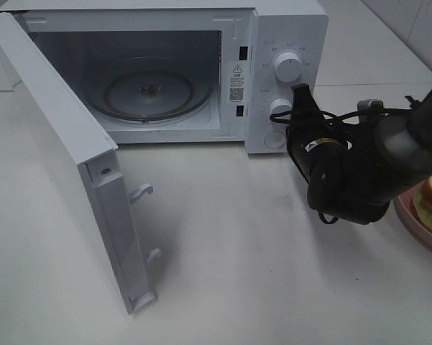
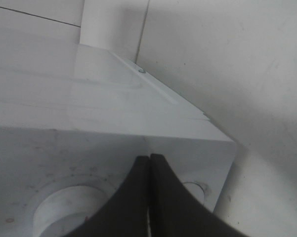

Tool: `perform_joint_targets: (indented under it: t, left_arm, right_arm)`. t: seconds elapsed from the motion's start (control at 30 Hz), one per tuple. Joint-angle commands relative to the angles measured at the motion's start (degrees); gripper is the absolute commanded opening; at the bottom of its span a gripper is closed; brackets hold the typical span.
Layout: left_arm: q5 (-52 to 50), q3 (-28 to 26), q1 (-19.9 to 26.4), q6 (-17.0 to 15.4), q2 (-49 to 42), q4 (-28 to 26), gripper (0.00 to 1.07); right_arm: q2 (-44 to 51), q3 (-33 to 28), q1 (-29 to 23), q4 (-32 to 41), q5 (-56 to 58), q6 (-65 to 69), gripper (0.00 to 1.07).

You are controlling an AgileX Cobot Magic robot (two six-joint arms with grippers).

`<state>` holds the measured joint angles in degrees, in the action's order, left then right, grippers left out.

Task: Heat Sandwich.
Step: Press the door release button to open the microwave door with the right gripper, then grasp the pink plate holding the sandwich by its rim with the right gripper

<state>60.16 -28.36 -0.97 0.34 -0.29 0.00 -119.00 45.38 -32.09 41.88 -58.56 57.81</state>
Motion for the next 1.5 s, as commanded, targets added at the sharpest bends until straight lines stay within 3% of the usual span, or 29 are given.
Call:
perform_joint_targets:
  t: [0.03, 0.57, 0.9, 1.33, 1.47, 1.5]
  left_arm:
    - [-0.74, 0.17, 0.00, -0.06, -1.20, 0.00, 0.76]
    - [-0.74, 0.17, 0.00, -0.06, -1.20, 0.00, 0.76]
    - [-0.74, 0.17, 0.00, -0.06, -1.20, 0.00, 0.76]
    - [-0.74, 0.17, 0.00, -0.06, -1.20, 0.00, 0.76]
    - [-0.74, 0.17, 0.00, -0.06, -1.20, 0.00, 0.76]
    - [-0.74, 0.17, 0.00, -0.06, -1.20, 0.00, 0.76]
  right_arm:
    - [3.38, -3.72, -0.11, -0.11, -0.69, -0.57, 0.00]
    - [16.50, -15.07, -0.11, -3.61, -0.69, -1.89, 0.00]
    - [26.64, -21.03, -0.11, -3.09, 2.52, -13.81, 0.00]
    - [41.14, -21.14, -0.11, -5.10, 20.34, -44.23, 0.01]
    - [46.35, -16.44, 0.06, -4.87, 38.45, -60.16, 0.02]
    - [46.35, -16.44, 0.06, -4.87, 38.45, -60.16, 0.02]
